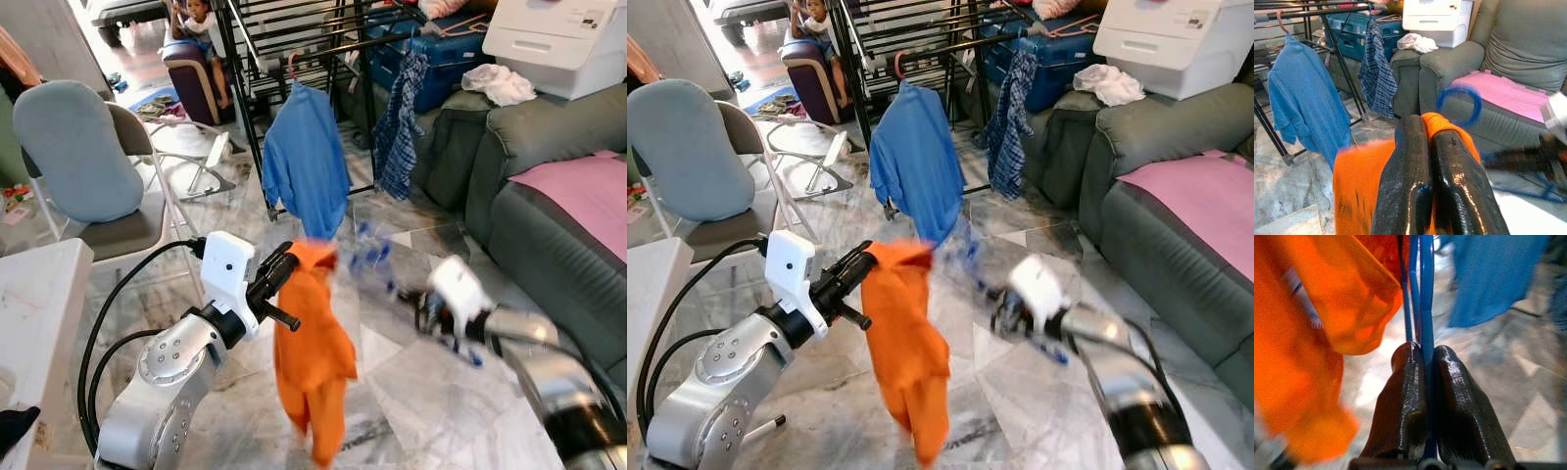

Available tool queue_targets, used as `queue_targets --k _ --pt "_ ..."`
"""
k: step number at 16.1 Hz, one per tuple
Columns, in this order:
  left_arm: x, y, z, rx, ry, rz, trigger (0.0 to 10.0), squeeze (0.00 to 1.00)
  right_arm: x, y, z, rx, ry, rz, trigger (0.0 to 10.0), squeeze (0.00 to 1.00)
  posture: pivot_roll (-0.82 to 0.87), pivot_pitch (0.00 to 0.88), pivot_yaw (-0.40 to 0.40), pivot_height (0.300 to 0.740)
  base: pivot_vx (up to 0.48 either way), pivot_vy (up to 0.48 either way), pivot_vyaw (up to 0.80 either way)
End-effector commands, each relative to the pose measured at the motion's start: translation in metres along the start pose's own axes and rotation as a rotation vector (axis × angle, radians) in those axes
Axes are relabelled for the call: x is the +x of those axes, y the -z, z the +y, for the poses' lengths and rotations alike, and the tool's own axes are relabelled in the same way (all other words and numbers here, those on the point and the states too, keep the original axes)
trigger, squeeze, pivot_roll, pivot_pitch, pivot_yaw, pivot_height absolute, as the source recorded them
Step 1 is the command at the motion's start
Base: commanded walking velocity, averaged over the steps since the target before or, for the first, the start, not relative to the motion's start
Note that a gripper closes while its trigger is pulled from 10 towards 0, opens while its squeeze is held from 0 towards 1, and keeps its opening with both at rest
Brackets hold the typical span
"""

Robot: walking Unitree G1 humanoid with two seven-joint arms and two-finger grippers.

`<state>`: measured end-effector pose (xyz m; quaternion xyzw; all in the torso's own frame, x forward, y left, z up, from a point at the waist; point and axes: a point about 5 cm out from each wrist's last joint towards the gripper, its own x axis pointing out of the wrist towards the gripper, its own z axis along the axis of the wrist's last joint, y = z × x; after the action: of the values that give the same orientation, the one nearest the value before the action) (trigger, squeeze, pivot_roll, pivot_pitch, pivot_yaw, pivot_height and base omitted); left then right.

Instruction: Hang hanger

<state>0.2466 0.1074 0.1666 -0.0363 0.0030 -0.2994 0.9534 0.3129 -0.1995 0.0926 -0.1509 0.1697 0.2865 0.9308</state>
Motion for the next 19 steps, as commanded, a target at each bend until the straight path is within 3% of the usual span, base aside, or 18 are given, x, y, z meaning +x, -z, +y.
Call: queue_targets --k 1,4,5,6,7,9,10,11,13,16,18,19 --pt "-0.003 -0.008 0.0 0.031 0.016 -0.04 10.0 0.0 0.0 -0.017 -0.024 0.098 0.185 -0.099 10.0 0.0 -0.09 0.0 0.102 0.74 0.0 0.0 0.0" --pt "-0.004 0.003 0.004 0.031 0.002 0.001 10.0 0.0 0.0 -0.038 -0.05 0.267 0.373 -0.22 10.0 0.0 -0.08 0.0 0.102 0.74 0.0 0.0 0.0" --pt "-0.005 0.017 0.006 0.03 -0.011 0.043 10.0 0.0 0.001 -0.055 -0.059 0.41 0.426 -0.315 10.0 0.0 -0.09 0.0 0.101 0.74 0.0 0.0 0.0" --pt "-0.005 0.025 0.006 0.035 -0.016 0.069 10.0 0.0 0.004 -0.066 -0.059 0.485 0.427 -0.364 10.0 0.0 -0.09 0.0 0.1 0.74 0.0 0.0 0.0" --pt "-0.003 0.036 0.004 0.059 -0.009 0.103 10.0 0.0 0.011 -0.085 -0.054 0.579 0.4 -0.438 10.0 0.0 -0.09 0.0 0.1 0.74 0.0 0.0 0.0" --pt "0.001 0.046 0.003 0.098 -0.01 0.127 10.0 0.0 0.019 -0.104 -0.045 0.63 0.357 -0.492 10.0 0.0 -0.09 0.0 0.1 0.74 0.0 0.0 0.0" --pt "0.011 0.053 -0.002 0.132 0.008 0.136 10.0 0.0 0.03 -0.127 -0.032 0.724 0.292 -0.549 10.0 0.0 -0.11 0.0 0.102 0.74 0.0 0.0 0.0" --pt "0.019 0.057 -0.008 0.129 0.034 0.135 10.0 0.0 0.036 -0.139 -0.024 0.775 0.255 -0.579 10.0 0.0 -0.11 0.0 0.102 0.74 0.0 0.0 0.0" --pt "0.03 0.064 -0.016 0.207 0.067 0.137 10.0 0.0 0.041 -0.155 -0.013 0.847 0.206 -0.619 10.0 0.0 -0.12 0.0 0.1 0.74 0.0 0.0 0.0" --pt "0.035 0.067 -0.028 0.2 0.123 0.123 10.0 0.0 0.04 -0.165 -0.011 0.726 0.252 -0.655 10.0 0.0 -0.13 0.0 0.102 0.74 0.0 0.0 0.0" --pt "0.035 0.073 -0.028 0.175 0.131 0.123 10.0 0.0 0.04 -0.165 0.001 0.408 0.247 -0.63 10.0 0.0 -0.12 0.0 0.096 0.74 0.0 0.0 0.0" --pt "0.035 0.075 -0.026 0.174 0.128 0.125 10.0 1.0 0.041 -0.162 0.007 0.323 0.241 -0.612 10.0 0.0 -0.13 0.0 0.094 0.74 0.0 0.0 0.0"
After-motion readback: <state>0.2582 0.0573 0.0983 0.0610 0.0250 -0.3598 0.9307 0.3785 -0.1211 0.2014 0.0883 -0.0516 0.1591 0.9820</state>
